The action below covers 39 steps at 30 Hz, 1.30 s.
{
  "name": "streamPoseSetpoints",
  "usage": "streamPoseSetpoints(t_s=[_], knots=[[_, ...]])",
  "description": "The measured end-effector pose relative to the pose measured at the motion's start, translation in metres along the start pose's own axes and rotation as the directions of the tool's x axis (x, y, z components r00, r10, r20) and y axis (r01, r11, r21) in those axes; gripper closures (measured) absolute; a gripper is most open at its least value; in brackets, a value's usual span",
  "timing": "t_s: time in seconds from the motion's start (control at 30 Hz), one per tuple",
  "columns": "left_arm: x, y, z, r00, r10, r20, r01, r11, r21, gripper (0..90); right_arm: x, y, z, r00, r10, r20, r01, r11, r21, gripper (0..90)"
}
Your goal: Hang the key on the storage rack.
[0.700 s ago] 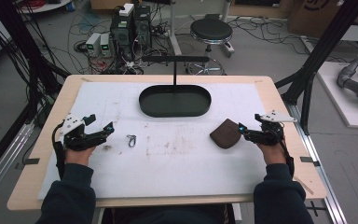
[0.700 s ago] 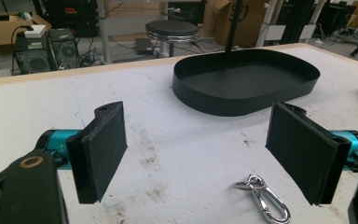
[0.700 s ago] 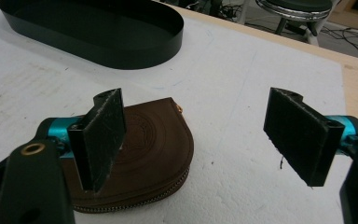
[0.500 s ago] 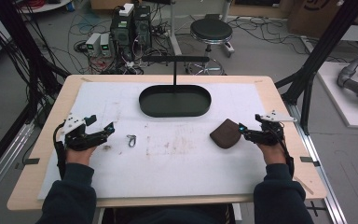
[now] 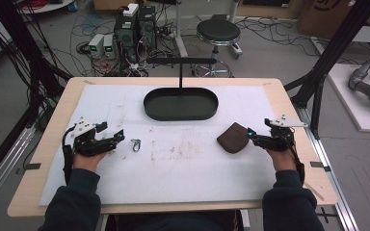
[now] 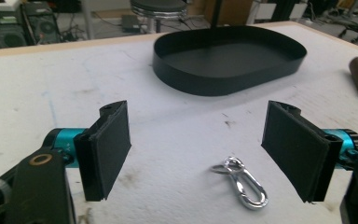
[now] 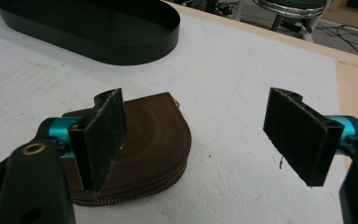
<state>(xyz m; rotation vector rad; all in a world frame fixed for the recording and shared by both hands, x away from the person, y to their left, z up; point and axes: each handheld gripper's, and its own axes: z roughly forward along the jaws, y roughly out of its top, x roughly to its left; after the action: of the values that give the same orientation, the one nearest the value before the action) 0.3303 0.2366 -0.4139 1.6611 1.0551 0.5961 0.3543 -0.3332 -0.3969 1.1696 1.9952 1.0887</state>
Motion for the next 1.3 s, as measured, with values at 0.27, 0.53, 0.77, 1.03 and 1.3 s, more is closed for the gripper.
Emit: streamPoseSetpoints(t_s=[0.27,0.53,0.77,1.03,1.3], knots=[[-0.010,-0.002,0.008,0.9961,0.008,0.087,-0.017,0.9945,0.103,47.2,0.002,0.001,0.001,0.9999,-0.010,0.010,0.010,1.000,0.005,21.5],[-0.016,-0.009,0.015,0.9890,-0.044,0.141,0.009,0.9711,0.238,56.2,0.000,0.001,-0.001,0.9998,-0.006,0.018,0.006,1.000,0.001,21.6],[-0.017,-0.014,0.026,0.9867,-0.094,0.133,0.051,0.9540,0.295,59.5,0.001,0.001,0.001,0.9997,-0.012,0.020,0.012,1.000,0.007,21.6],[-0.021,-0.013,0.046,0.9891,-0.121,0.084,0.089,0.9441,0.317,59.7,0.004,0.002,0.002,0.9997,-0.018,0.016,0.017,1.000,0.010,21.6],[-0.028,-0.013,0.061,0.9957,-0.035,0.085,0.003,0.9354,0.353,65.1,0.003,0.001,0.002,0.9996,-0.019,0.019,0.019,1.000,0.019,21.7]])
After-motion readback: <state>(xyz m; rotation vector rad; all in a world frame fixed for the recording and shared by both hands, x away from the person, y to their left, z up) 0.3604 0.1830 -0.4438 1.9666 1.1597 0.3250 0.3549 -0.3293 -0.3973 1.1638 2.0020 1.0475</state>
